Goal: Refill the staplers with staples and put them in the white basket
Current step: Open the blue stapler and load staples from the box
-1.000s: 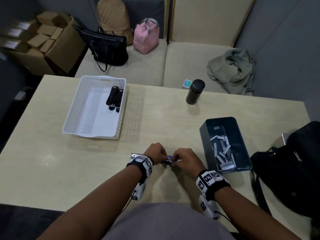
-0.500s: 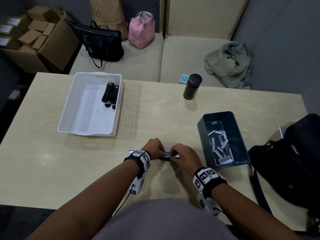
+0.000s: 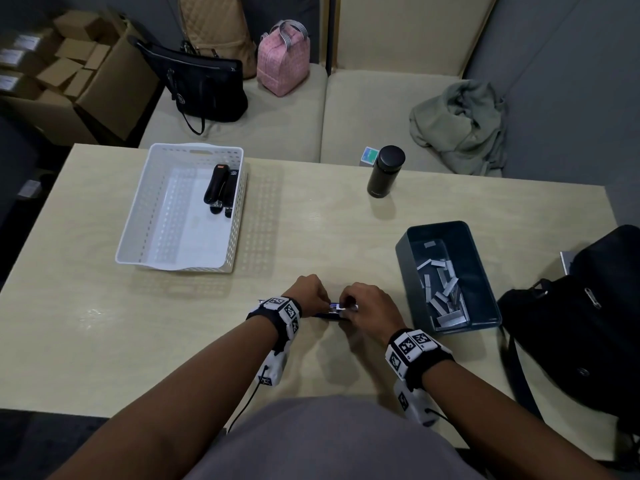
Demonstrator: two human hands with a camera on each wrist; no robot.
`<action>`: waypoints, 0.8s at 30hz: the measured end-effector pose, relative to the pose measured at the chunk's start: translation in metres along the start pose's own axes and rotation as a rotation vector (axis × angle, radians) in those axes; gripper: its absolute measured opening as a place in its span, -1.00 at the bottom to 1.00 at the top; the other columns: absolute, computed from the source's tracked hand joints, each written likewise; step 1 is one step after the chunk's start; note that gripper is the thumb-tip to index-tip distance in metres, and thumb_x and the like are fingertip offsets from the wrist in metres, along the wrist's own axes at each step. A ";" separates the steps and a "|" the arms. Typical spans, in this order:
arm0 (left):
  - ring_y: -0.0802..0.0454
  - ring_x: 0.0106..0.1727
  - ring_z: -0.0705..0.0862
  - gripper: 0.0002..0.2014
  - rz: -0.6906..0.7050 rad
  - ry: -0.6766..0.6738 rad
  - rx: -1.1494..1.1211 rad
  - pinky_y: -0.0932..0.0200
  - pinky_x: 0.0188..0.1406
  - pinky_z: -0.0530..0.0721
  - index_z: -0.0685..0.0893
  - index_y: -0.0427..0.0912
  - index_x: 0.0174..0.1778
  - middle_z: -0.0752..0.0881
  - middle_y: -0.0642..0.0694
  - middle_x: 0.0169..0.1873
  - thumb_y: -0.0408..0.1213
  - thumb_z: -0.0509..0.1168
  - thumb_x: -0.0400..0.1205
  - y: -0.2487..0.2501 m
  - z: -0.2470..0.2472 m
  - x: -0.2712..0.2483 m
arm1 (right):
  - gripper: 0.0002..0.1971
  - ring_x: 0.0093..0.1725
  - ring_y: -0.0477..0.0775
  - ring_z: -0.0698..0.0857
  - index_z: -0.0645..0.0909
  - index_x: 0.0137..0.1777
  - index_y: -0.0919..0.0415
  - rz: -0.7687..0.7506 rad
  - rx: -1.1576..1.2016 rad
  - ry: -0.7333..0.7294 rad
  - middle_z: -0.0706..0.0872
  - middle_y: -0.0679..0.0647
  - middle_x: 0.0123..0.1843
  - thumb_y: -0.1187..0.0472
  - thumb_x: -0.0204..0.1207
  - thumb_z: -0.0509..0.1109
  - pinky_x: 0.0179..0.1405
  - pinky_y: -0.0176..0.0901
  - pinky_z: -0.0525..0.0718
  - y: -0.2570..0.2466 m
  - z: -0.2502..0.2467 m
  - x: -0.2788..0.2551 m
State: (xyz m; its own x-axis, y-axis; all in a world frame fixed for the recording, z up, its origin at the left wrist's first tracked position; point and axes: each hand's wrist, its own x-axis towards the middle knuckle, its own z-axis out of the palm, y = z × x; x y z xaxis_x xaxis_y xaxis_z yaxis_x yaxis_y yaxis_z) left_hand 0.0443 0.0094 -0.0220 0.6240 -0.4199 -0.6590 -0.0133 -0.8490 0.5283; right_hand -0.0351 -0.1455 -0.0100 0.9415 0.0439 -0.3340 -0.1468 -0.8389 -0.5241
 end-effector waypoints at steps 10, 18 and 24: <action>-0.01 -0.23 0.69 -0.82 0.025 0.001 0.016 0.21 -0.24 0.57 0.87 -0.25 -0.08 0.86 -0.24 -0.14 -0.29 0.45 0.48 -0.002 0.000 0.001 | -0.84 -0.11 0.10 0.69 0.67 -0.11 0.04 -0.007 -0.032 -0.007 0.75 -0.02 -0.09 0.16 0.33 0.55 -0.17 -0.10 0.59 -0.002 0.004 -0.001; -0.12 -0.03 0.78 -0.81 0.044 -0.007 0.038 0.23 -0.19 0.58 0.86 -0.26 -0.04 0.86 -0.24 -0.09 -0.30 0.44 0.49 -0.003 0.000 0.003 | -0.77 -0.04 0.12 0.68 0.66 -0.02 0.07 -0.024 -0.048 -0.032 0.71 0.01 -0.02 0.18 0.33 0.55 -0.11 -0.03 0.64 -0.001 0.006 -0.003; -0.13 -0.05 0.76 -0.79 0.098 -0.031 0.133 0.20 -0.16 0.58 0.85 -0.21 0.02 0.85 -0.21 -0.08 -0.30 0.40 0.53 -0.004 -0.002 0.001 | -0.67 -0.03 0.05 0.64 0.64 0.02 0.07 0.072 0.021 0.015 0.73 -0.01 -0.05 0.25 0.24 0.54 -0.16 -0.16 0.56 0.008 0.005 -0.008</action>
State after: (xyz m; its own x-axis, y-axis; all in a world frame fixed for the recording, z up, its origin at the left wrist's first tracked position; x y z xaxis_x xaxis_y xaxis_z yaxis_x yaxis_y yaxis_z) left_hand 0.0468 0.0132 -0.0242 0.5901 -0.5104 -0.6256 -0.1776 -0.8379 0.5161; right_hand -0.0457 -0.1502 -0.0157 0.9328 -0.0247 -0.3595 -0.2205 -0.8282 -0.5152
